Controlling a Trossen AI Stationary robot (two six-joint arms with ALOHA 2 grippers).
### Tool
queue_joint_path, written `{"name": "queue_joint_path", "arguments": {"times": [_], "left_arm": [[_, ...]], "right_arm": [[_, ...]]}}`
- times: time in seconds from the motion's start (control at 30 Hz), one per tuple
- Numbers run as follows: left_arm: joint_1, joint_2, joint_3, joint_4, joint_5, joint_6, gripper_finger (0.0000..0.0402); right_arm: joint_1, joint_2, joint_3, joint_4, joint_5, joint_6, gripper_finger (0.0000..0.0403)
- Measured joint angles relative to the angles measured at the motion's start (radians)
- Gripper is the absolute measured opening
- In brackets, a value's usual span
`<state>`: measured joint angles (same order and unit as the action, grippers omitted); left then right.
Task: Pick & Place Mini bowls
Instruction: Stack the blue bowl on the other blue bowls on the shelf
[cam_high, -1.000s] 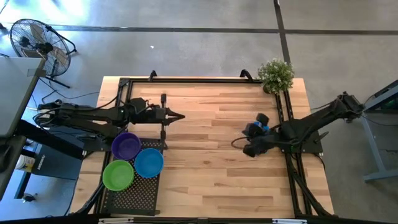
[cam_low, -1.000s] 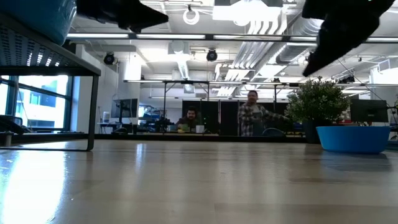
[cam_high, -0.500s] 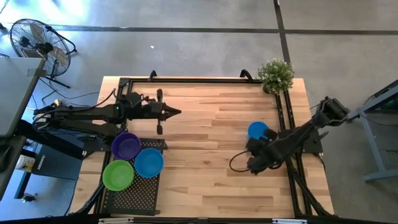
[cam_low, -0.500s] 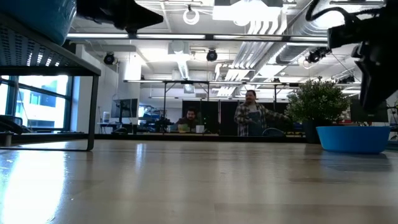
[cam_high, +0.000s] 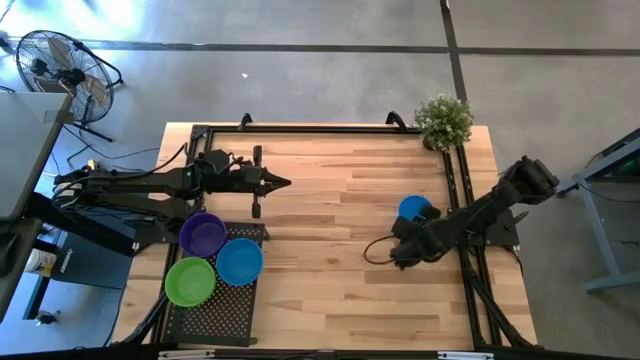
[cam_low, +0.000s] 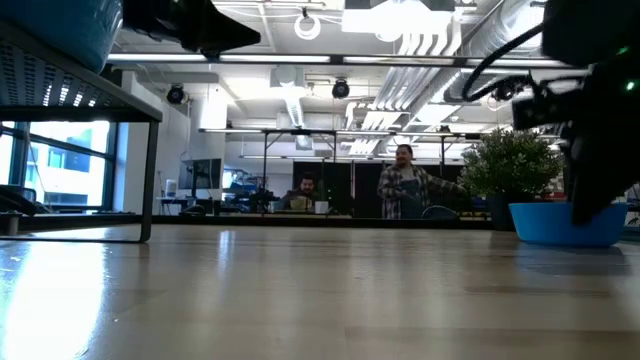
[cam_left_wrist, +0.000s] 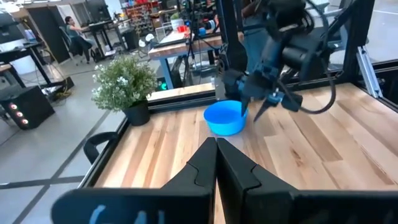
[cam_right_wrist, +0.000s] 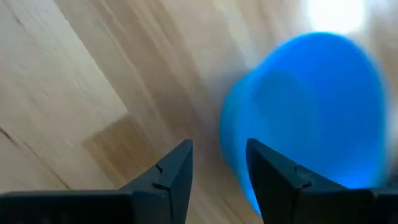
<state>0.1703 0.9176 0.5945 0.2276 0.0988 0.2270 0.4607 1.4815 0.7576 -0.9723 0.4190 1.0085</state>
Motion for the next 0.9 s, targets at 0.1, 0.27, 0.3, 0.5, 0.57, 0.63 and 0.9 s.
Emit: {"name": "queue_joint_path", "arguments": {"times": [0.1, 0.27, 0.3, 0.5, 0.57, 0.63, 0.9], "left_arm": [[0.0, 0.0, 0.0, 0.0, 0.0, 0.001, 0.0001], [0.0, 0.0, 0.0, -0.012, 0.0, 0.003, 0.0001], [0.0, 0.0, 0.0, -0.014, 0.0, 0.003, 0.0001], [0.0, 0.0, 0.0, -0.016, -0.001, 0.003, 0.0001], [0.0, 0.0, 0.0, -0.021, -0.001, 0.004, 0.0001], [0.0, 0.0, 0.0, -0.019, -0.001, 0.004, 0.0001], [0.0, 0.0, 0.0, -0.022, -0.002, 0.012, 0.0001]], "right_arm": [[-0.043, 0.0, -0.064, 0.133, -0.033, -0.062, 0.0136], [-0.089, 0.0, -0.112, 0.186, -0.047, -0.093, 0.0104], [-0.092, 0.0, -0.112, 0.187, -0.045, -0.099, 0.0091], [-0.096, 0.0, -0.068, 0.202, -0.016, -0.205, 0.0007], [-0.1, 0.0, -0.039, 0.217, -0.005, -0.234, 0.0014], [-0.107, 0.0, -0.004, 0.258, 0.009, -0.287, 0.0019], [-0.211, 0.026, 0.108, 0.634, 0.009, -0.747, 0.0007]]}}
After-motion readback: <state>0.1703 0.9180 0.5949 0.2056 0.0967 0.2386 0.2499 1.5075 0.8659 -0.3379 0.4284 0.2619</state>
